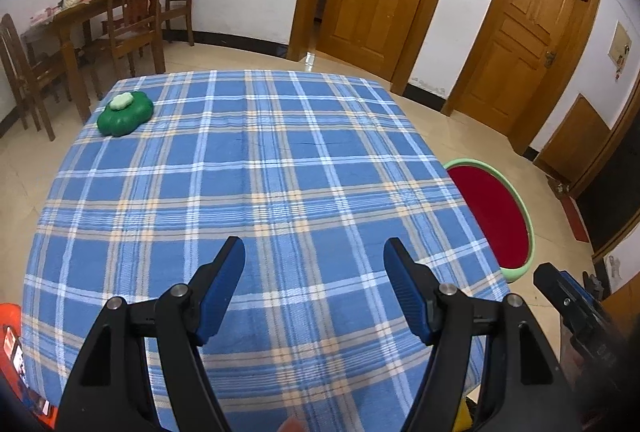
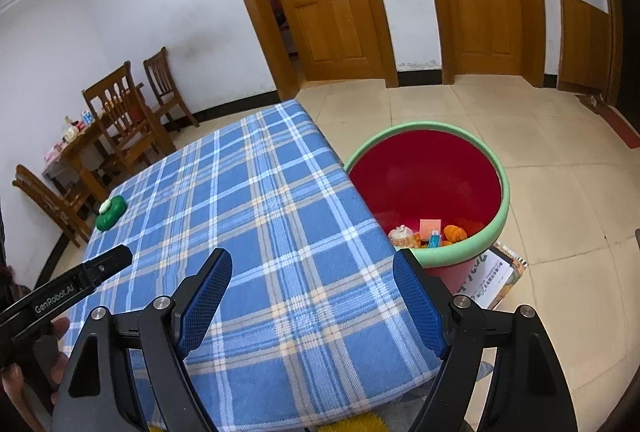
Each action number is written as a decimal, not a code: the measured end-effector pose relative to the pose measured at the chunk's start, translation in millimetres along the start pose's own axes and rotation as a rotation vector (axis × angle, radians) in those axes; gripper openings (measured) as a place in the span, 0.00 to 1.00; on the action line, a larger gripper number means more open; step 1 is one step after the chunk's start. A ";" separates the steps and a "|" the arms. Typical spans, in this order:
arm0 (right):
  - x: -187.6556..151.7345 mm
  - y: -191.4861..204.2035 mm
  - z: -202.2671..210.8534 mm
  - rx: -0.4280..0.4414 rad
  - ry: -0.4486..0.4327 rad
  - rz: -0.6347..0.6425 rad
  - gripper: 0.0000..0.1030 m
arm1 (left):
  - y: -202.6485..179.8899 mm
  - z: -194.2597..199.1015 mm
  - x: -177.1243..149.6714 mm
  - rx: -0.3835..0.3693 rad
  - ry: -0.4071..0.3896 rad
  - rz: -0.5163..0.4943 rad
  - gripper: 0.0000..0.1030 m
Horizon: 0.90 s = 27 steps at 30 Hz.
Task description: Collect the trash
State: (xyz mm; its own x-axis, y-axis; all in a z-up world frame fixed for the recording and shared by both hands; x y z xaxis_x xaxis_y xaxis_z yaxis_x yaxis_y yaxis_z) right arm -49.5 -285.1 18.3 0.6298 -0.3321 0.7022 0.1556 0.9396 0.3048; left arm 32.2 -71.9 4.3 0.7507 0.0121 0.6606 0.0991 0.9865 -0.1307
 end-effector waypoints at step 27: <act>-2.5 4.7 1.0 0.007 0.006 0.013 0.81 | 0.9 7.9 1.6 0.031 -0.025 0.000 0.69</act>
State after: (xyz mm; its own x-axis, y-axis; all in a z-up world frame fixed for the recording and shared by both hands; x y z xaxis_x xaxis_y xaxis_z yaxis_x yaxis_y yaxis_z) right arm -51.0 -280.0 18.6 0.6366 -0.3192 0.7020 0.1417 0.9433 0.3003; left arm 28.4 -69.7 11.0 0.7341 0.0160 0.6788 0.0783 0.9911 -0.1081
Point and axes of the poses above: each gripper's, at about its wrist camera, not at the fingertips, and z roughly against the way its jaws point, y to its left, x to its top, the point moved 3 cm from there along -z, roughly the way its jaws point, and after that the axes turned 5 degrees about x, right-handed, at the moved point
